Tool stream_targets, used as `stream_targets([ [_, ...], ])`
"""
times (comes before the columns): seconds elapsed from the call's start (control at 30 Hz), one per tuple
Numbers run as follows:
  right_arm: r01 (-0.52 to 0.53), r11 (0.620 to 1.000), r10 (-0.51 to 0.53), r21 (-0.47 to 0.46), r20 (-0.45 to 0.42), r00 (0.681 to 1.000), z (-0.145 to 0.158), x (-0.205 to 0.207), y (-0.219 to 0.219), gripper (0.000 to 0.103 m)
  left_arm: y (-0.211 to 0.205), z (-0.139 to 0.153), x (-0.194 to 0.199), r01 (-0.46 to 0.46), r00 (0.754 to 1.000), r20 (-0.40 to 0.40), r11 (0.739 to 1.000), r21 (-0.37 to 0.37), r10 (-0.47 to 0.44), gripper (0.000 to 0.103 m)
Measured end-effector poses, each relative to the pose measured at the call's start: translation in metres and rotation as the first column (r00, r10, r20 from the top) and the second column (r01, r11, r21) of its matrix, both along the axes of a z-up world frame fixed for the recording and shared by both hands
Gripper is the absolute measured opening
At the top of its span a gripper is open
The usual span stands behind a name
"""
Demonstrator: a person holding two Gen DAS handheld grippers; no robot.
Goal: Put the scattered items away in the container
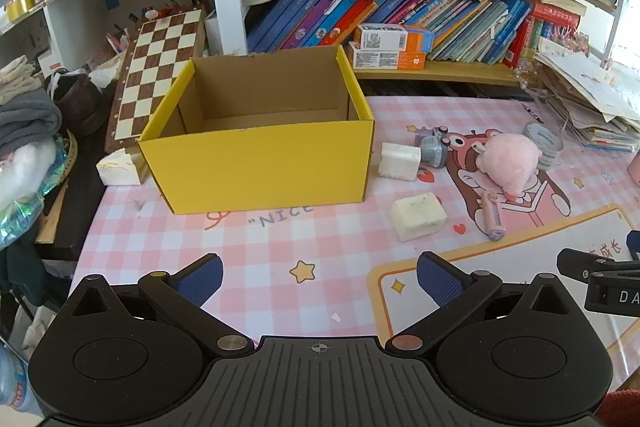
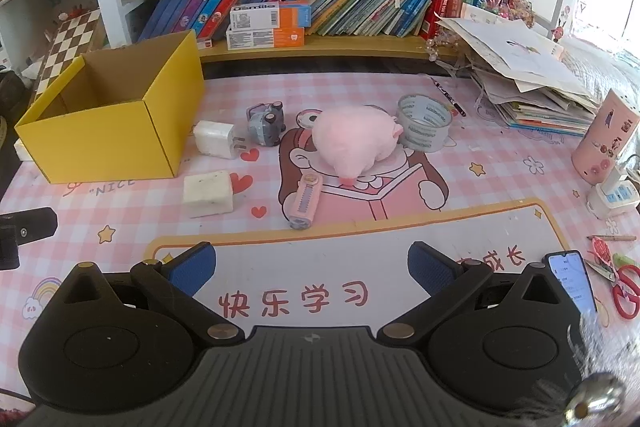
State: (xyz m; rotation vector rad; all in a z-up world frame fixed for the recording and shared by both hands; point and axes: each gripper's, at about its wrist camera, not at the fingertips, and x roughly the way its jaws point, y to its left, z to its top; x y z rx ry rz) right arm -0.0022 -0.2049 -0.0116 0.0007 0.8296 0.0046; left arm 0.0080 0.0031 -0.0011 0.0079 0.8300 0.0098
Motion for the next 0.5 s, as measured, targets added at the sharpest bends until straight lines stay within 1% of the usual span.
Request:
stream_targets([
  [0.5,0.001,1.0,-0.001,0.0,0.001,1.0,-0.0026,0.0048,-0.0027,0.103,0.0012,-0.0024,0.0062,0.007,1.0,-0.009,1.0,-0.001,-0.007,0.103],
])
